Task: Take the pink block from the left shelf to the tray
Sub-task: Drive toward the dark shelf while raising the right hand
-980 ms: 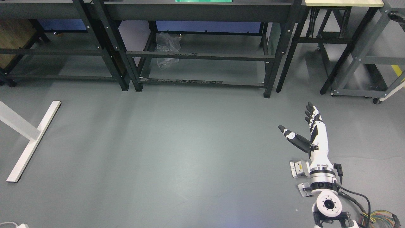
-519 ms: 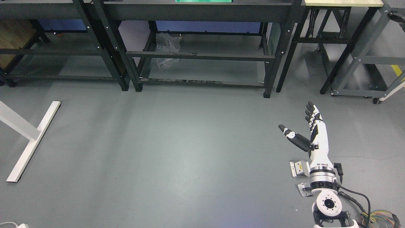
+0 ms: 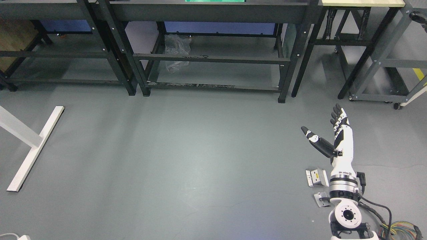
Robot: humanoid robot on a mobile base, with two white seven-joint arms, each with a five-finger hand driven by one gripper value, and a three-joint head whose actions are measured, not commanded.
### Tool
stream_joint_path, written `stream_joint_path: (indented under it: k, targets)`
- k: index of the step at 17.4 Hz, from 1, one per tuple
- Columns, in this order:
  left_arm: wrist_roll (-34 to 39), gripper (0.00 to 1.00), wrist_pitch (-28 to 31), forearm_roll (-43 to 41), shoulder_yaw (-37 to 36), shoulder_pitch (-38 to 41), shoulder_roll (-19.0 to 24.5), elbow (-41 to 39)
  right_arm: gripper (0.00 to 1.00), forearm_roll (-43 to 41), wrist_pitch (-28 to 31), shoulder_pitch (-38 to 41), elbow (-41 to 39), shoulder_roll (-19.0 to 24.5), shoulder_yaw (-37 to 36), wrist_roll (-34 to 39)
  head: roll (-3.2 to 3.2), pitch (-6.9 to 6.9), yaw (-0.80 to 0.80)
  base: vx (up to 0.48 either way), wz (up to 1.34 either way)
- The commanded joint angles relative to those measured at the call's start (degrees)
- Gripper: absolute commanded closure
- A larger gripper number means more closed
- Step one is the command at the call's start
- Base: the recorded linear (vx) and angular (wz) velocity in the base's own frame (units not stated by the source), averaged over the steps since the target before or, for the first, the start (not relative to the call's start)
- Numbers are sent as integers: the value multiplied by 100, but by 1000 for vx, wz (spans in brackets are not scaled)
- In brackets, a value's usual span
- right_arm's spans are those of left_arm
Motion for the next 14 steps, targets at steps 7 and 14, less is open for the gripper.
stream_joint_path:
  k: [7,14]
  targets:
    - [4,0,-4,0,0,-185,100,-100,0,-54,-19,28,0,-100,35,11,0,0,0,19,9]
    - [4,0,-4,0,0,-185,100,-100,0,-71,60,19,9,-100,27,11,0,0,0,118,31]
